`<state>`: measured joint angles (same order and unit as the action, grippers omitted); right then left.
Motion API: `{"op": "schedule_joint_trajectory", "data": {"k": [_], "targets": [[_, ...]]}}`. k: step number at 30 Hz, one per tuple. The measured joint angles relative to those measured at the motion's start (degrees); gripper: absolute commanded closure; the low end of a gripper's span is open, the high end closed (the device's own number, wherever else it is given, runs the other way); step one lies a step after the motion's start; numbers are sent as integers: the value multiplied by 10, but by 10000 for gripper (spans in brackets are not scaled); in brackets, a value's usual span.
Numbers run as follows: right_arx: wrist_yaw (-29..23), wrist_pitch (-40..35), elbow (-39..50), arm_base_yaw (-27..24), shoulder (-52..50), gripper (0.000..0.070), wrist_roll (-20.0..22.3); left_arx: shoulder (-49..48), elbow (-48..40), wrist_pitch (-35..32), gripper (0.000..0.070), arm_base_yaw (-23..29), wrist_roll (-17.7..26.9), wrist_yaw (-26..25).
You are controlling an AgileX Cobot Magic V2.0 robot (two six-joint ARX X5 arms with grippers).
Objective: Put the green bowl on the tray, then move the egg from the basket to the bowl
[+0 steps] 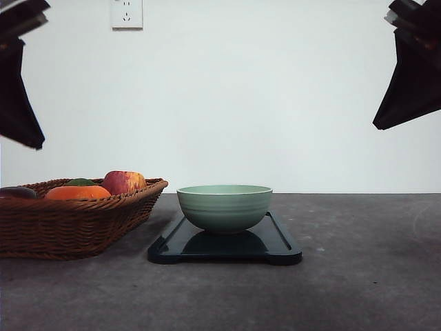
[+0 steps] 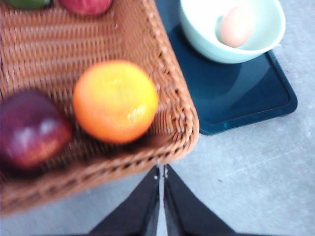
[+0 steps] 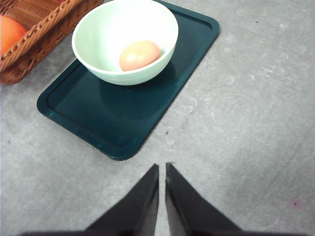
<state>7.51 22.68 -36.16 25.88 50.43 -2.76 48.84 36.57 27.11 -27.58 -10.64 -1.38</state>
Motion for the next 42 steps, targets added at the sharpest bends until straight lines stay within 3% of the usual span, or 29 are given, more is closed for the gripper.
{"op": "schedule_joint_trajectory", "data": {"k": [5,10,18,29,42], "targets": [[0,0,0,0,0,685,0,-72,-57,-89,700,62,69,0],[0,0,0,0,0,685,0,-174,-136,-157,700,145,73,1],[0,0,0,0,0,685,0,-341,-269,-158,700,232,77,1],[0,-1,0,0,0,685,0,-478,-347,-167,700,266,75,2],[0,-2,0,0,0,685,0,-486,-347,-167,700,264,67,2]]}}
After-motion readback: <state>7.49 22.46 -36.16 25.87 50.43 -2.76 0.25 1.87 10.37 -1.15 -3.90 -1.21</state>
